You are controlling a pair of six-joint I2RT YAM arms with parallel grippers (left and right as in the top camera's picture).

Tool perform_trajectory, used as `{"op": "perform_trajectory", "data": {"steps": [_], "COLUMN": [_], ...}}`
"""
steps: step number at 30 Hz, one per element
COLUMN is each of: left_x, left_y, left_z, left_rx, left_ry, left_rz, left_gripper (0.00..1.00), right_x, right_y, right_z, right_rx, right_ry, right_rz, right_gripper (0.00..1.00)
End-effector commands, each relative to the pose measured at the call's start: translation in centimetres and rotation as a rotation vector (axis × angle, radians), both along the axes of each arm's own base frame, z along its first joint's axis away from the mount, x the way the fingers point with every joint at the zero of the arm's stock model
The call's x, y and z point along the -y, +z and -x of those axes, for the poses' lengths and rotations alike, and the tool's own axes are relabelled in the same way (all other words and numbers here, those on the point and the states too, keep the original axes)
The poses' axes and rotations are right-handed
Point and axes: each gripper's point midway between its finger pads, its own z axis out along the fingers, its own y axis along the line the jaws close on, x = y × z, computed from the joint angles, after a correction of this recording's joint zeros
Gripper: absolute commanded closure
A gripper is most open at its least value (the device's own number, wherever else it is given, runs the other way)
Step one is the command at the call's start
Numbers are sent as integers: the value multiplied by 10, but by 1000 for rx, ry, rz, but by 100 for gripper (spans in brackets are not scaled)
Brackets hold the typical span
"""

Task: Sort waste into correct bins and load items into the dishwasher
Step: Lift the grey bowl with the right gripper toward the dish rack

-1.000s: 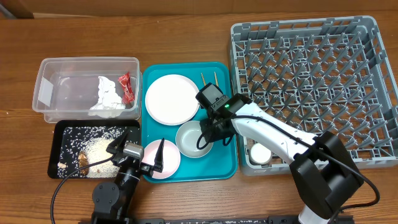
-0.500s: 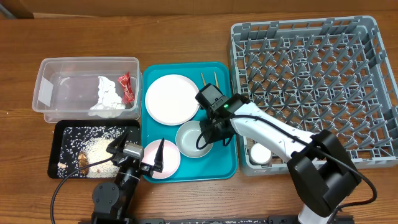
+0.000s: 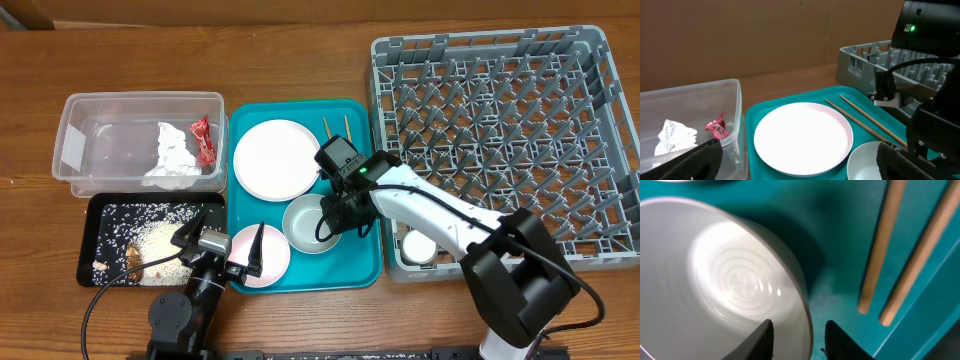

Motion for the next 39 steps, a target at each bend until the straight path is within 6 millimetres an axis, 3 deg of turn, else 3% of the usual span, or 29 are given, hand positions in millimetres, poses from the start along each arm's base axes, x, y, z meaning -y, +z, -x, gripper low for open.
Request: {"op": "perform_trajectory", "data": {"steps": [1,3,8,11,15,20,24,27,32,39], "left_x": [0,0,0,0,0,0,0,0,0,0], "left_y": [-1,-1,-1,-1,-1,-1,-1,-1,-1,-1], "left_z": [0,0,0,0,0,0,0,0,0,0], "left_rx": [4,4,4,4,4,4,4,4,4,4], "left_ry": [-2,-2,-2,-2,-2,-2,-2,-2,-2,-2], "left_rz": [-8,-8,-8,-8,-8,-8,-8,-8,-8,-8], "left_gripper": [0,0,0,0,0,0,0,0,0,0], "right_x": [-1,-2,-2,11,42,97,137,160,193,260], "right_y": [-9,-6,15,36,80,156,207,232,246,224], "right_z": [1,0,-8,-22,-46,-76,-87,-92,-104,-120], "right_rx": [-20,-19,2,76,238,565,818,965,1069,986], "right_ry": [25,23,17,-50,-192,-462,-652,-765,-890,-1011], "right_rz": [5,4,18,94,228,388,489,565,660,829], "right_gripper": [81,95,96,96,96,96,96,96,96,96]}}
